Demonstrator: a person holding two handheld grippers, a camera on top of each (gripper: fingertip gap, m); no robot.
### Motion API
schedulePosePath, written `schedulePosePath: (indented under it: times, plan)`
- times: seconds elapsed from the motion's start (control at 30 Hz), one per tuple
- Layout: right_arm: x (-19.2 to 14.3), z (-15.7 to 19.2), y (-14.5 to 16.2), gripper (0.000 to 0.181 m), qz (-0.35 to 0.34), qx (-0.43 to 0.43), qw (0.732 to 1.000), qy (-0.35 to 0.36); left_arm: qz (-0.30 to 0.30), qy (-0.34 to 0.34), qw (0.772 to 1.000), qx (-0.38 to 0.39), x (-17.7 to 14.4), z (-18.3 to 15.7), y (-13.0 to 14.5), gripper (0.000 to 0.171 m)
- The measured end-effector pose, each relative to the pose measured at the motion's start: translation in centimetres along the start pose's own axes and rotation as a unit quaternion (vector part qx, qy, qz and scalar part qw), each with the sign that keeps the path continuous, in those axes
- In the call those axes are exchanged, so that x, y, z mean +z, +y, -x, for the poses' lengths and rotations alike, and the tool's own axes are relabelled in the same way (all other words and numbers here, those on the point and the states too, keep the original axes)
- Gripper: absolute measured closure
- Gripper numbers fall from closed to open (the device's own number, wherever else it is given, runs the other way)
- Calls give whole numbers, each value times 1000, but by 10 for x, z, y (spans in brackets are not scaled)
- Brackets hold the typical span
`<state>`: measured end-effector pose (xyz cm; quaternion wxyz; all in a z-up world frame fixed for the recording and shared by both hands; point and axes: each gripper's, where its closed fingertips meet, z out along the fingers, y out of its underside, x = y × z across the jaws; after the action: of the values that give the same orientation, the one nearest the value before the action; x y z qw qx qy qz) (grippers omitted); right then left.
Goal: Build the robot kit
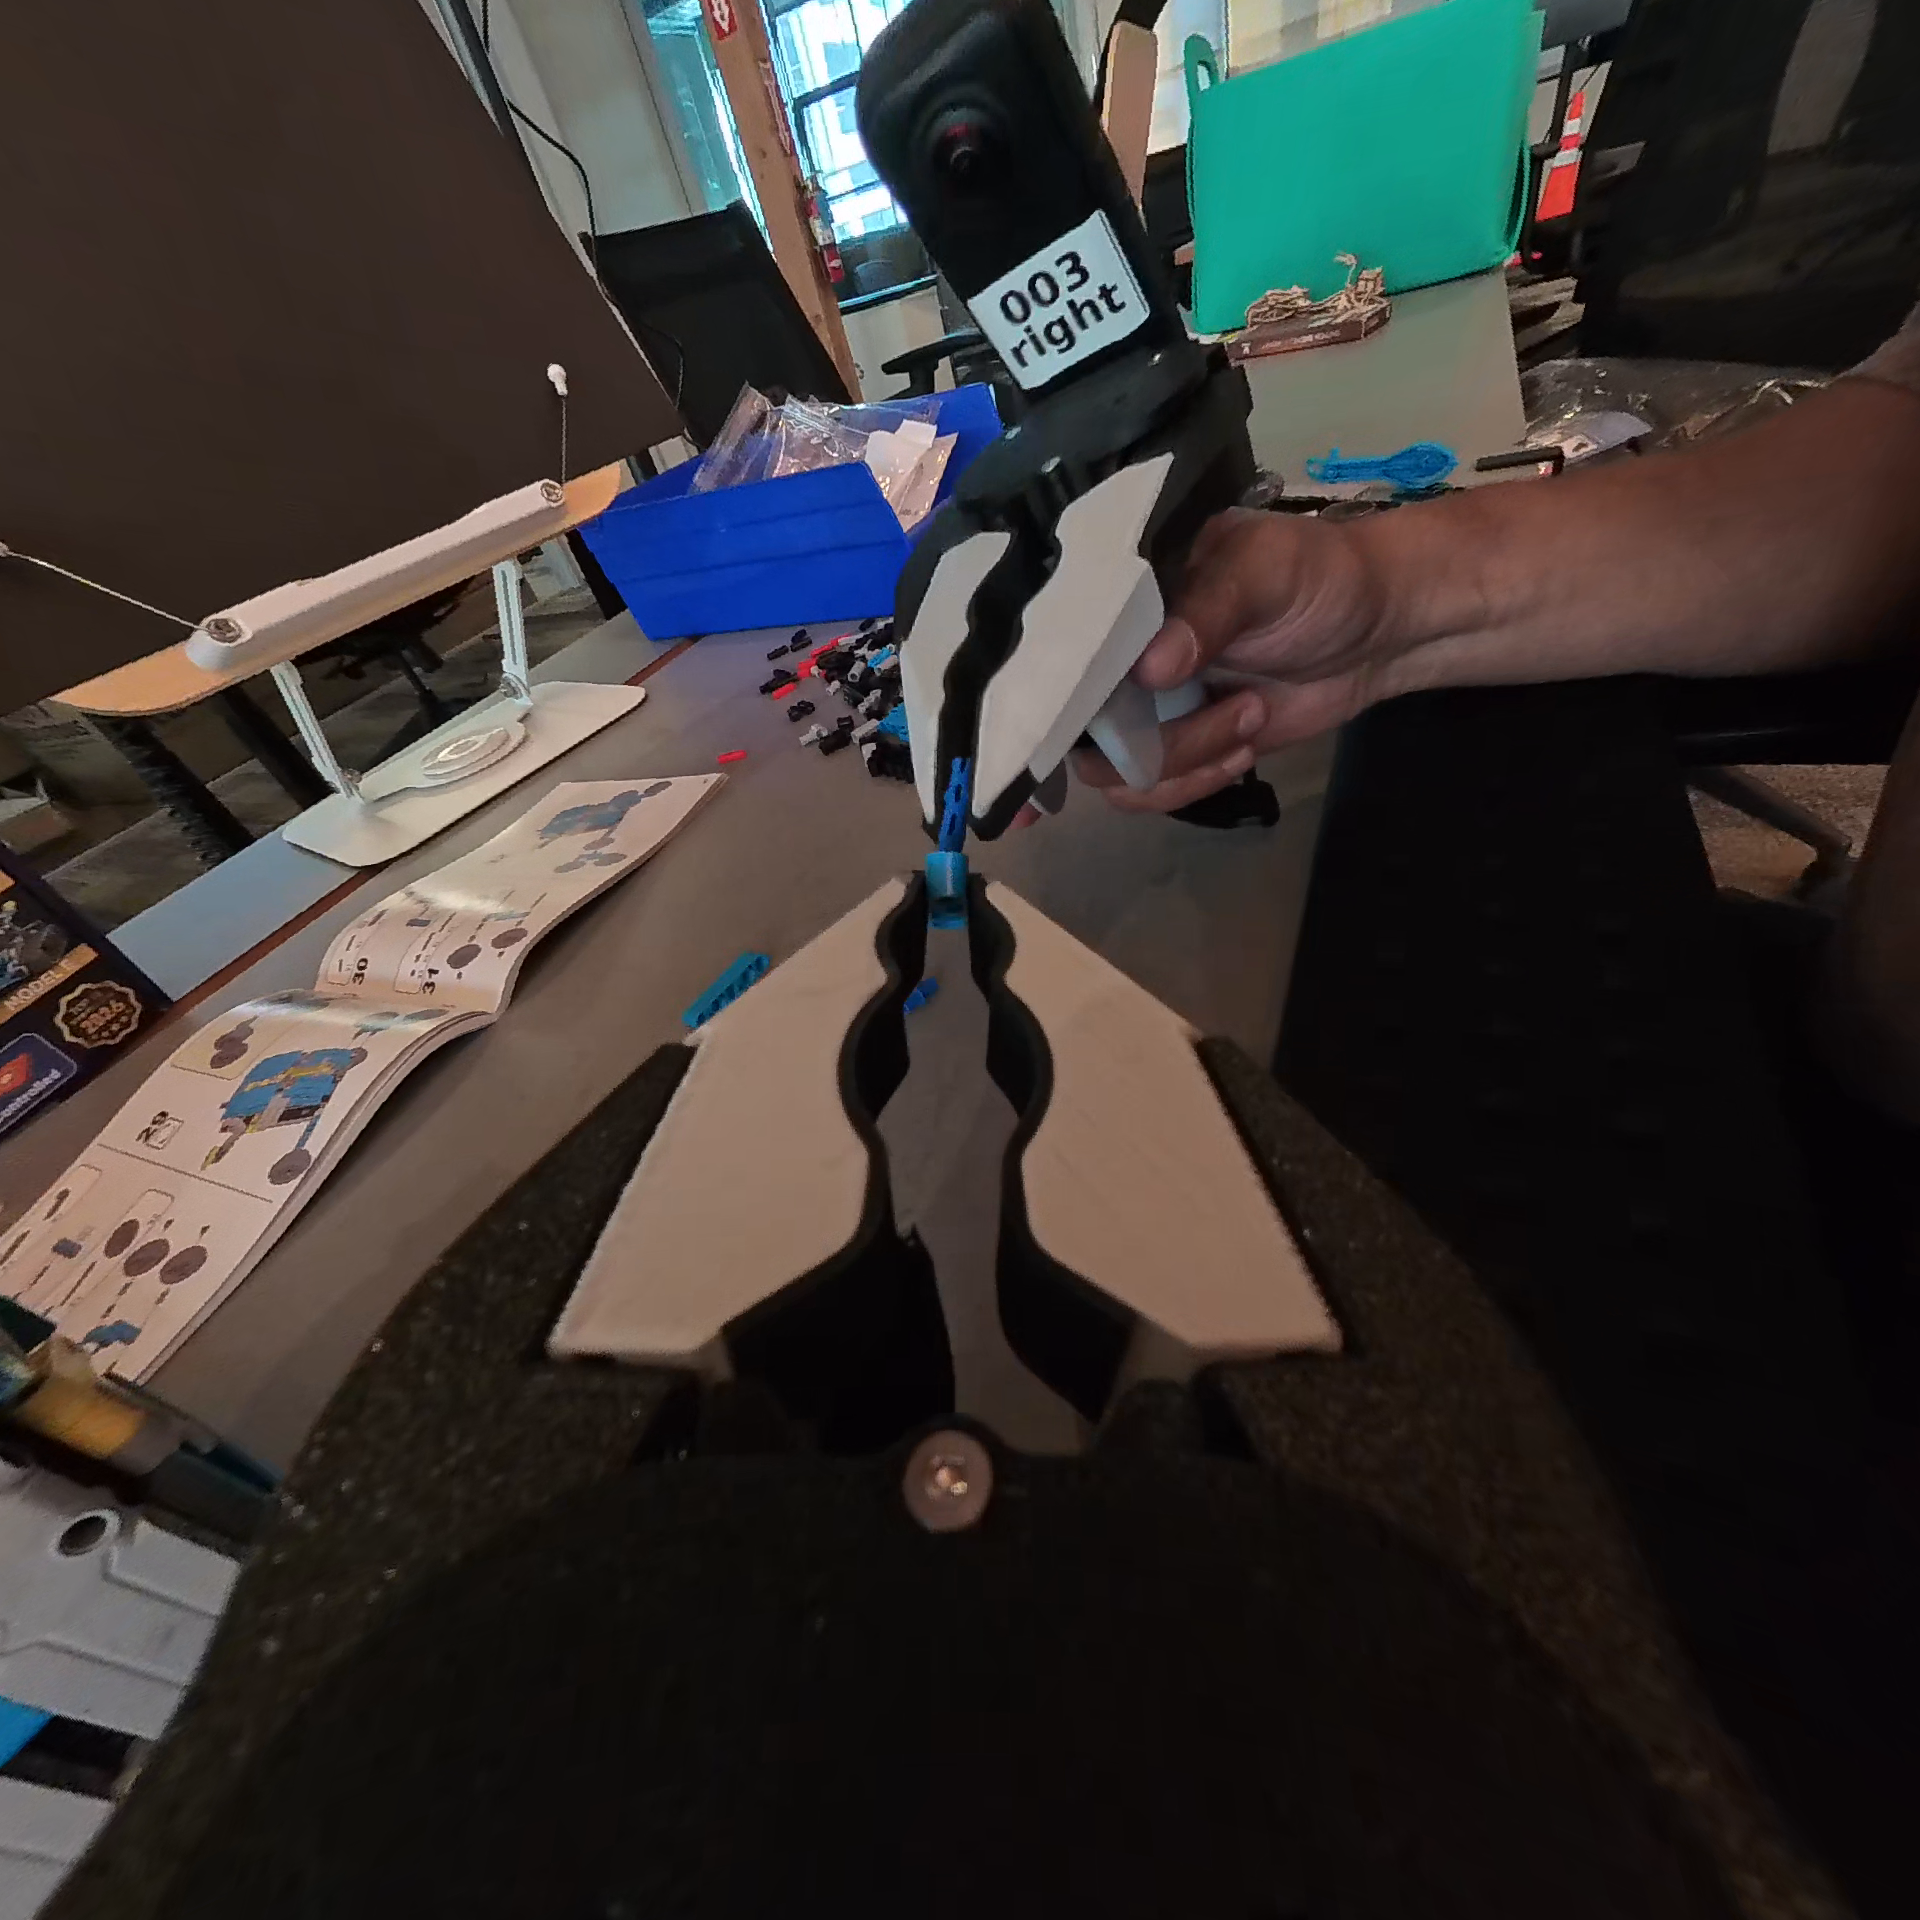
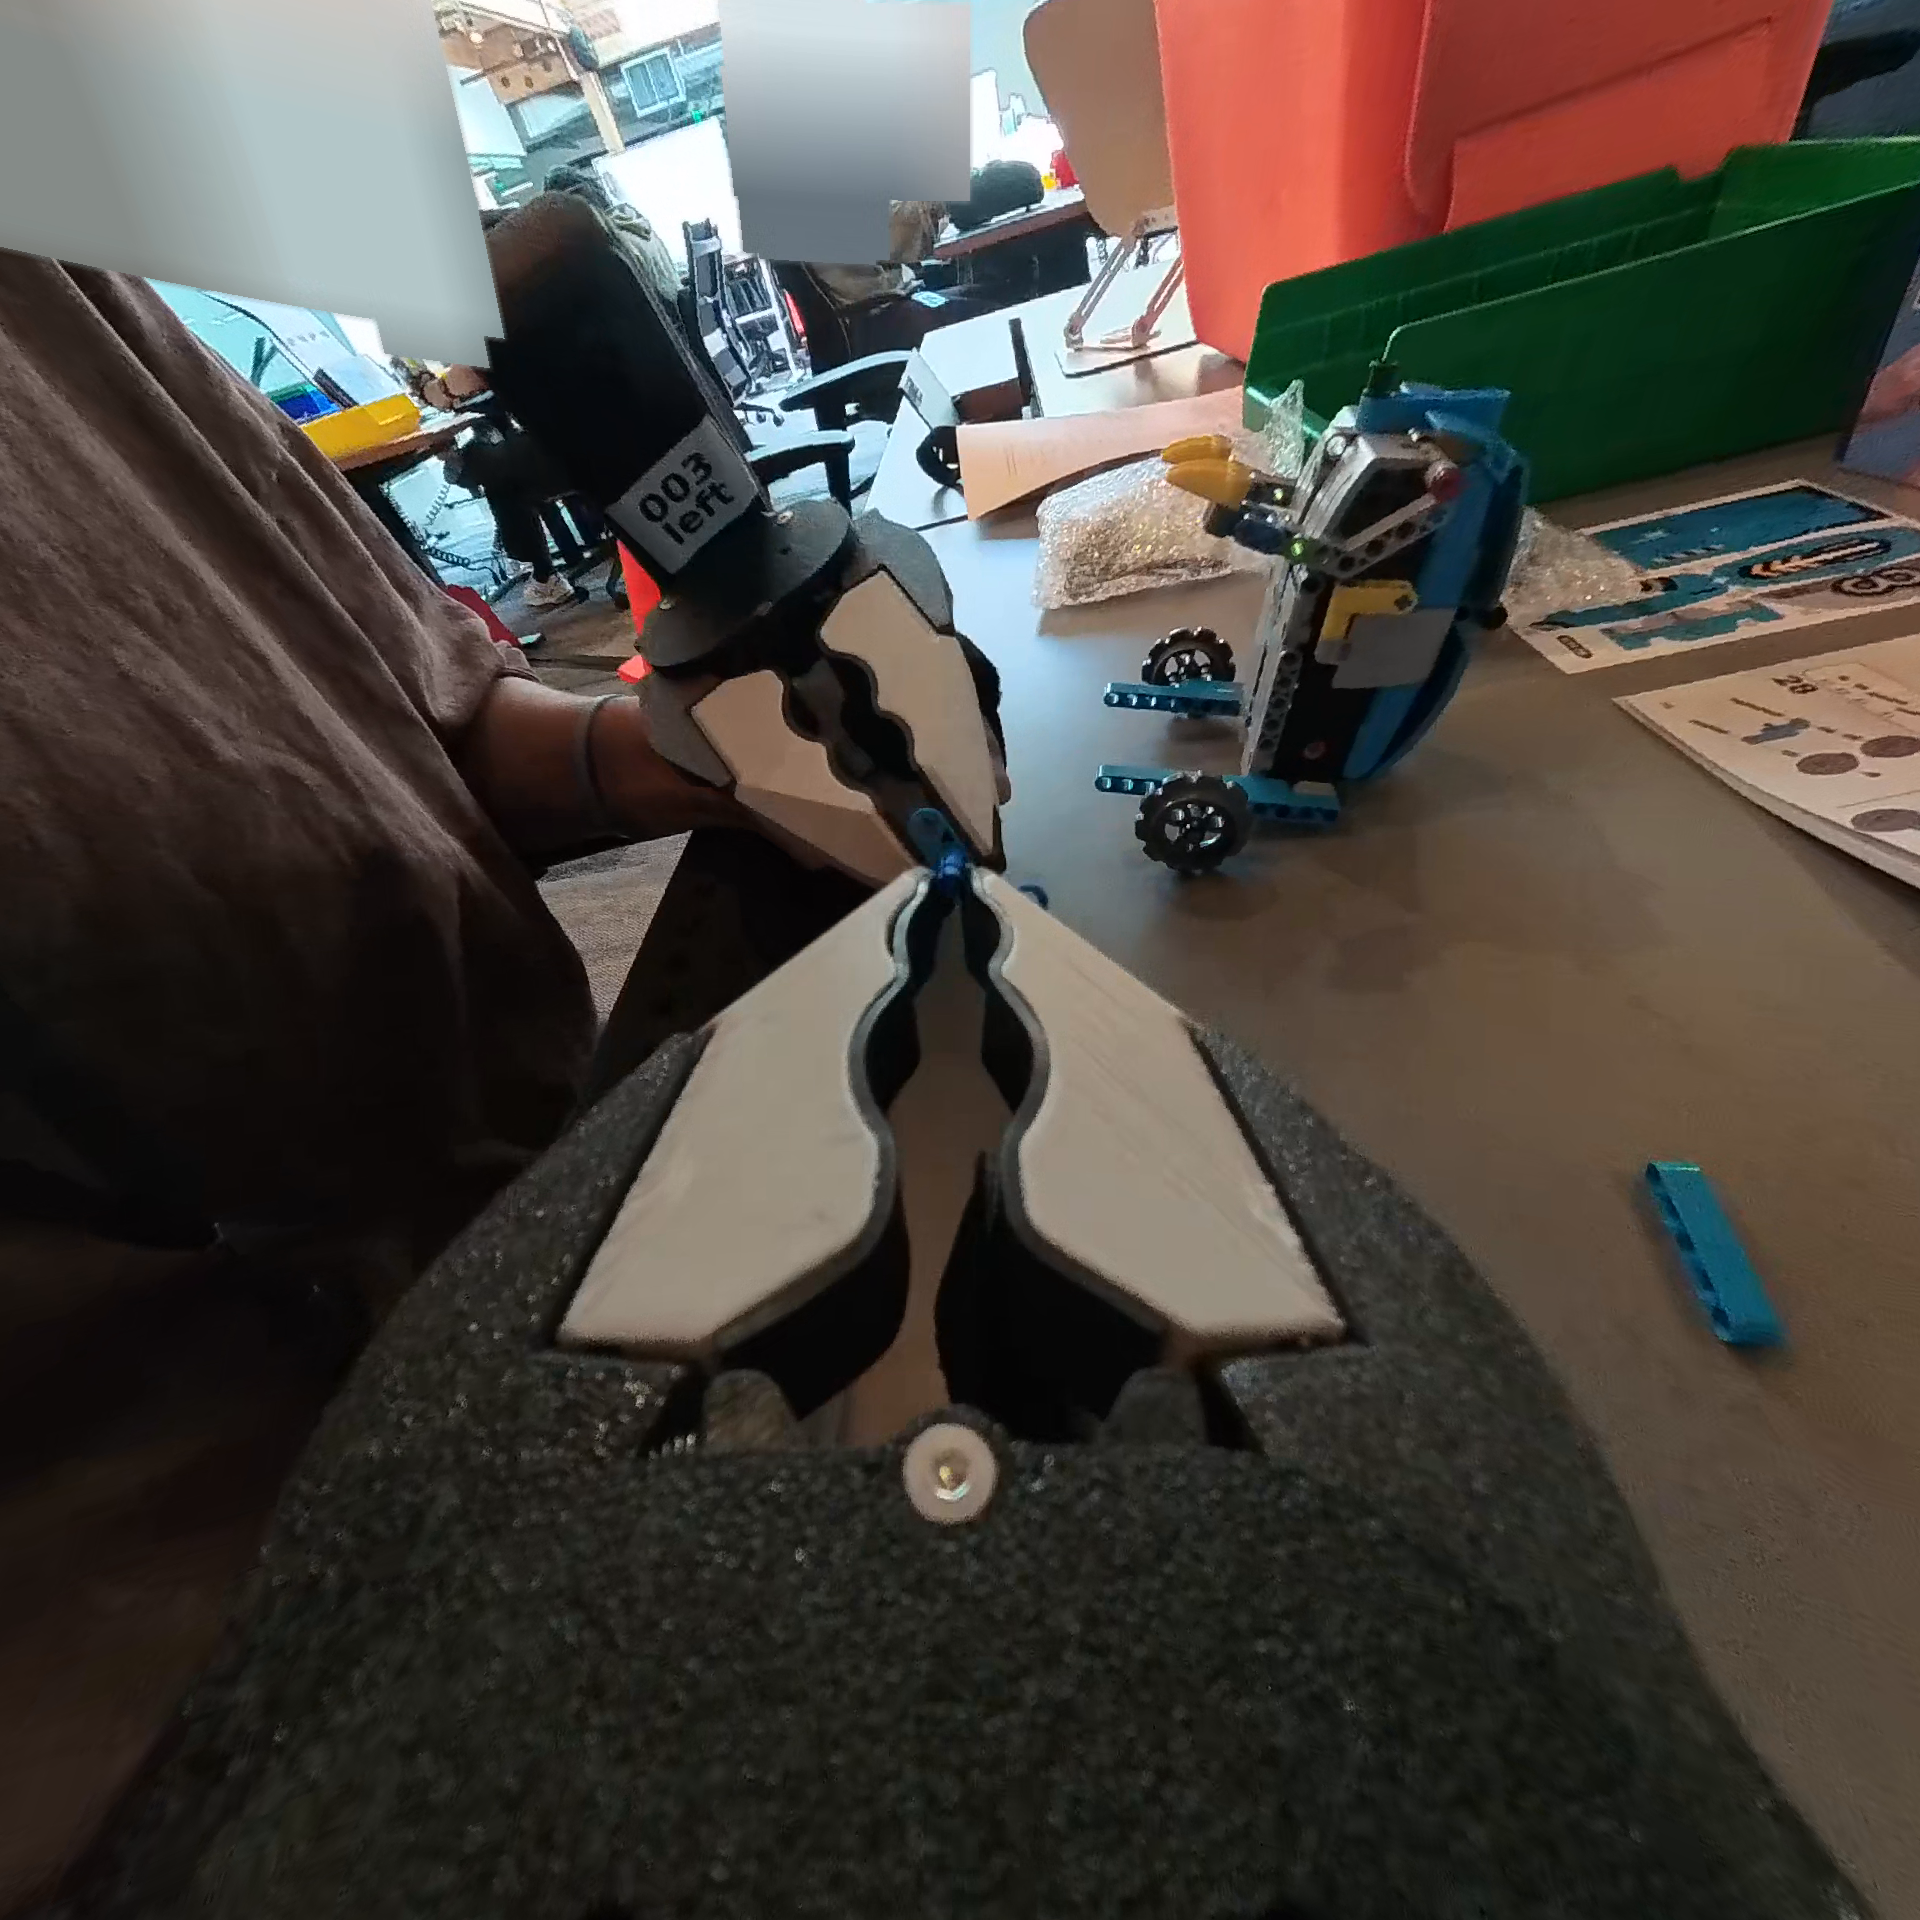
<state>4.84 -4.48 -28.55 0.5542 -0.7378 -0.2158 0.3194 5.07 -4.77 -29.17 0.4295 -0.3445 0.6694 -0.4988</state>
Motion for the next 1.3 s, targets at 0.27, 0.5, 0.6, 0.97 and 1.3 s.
schedulePosePath:
  times: [0.27, 0.5, 0.6, 0.97, 1.3]
  plan:
    - [0, 0, 2, 177, 5, 7, 1000, -4, 9, -1, 1000, 6, 1, -1, 3, 165]
    - [1, -1, 4, 177, 7, 7, 1000, -2, 12, 0, 1000, 1, 1, -1, 4, 165]
    - [1, -1, 4, 177, 8, 8, 1000, -2, 14, 1, 1000, 0, 2, -1, 4, 165]
    - [1, -4, 4, 177, 4, 10, 1000, 4, 16, -2, 1000, -11, 2, 1, 5, 165]
    - [-12, -33, 5, 177, -6, 52, 997, 65, -17, -34, 999, -31, -6, 16, -6, 165]
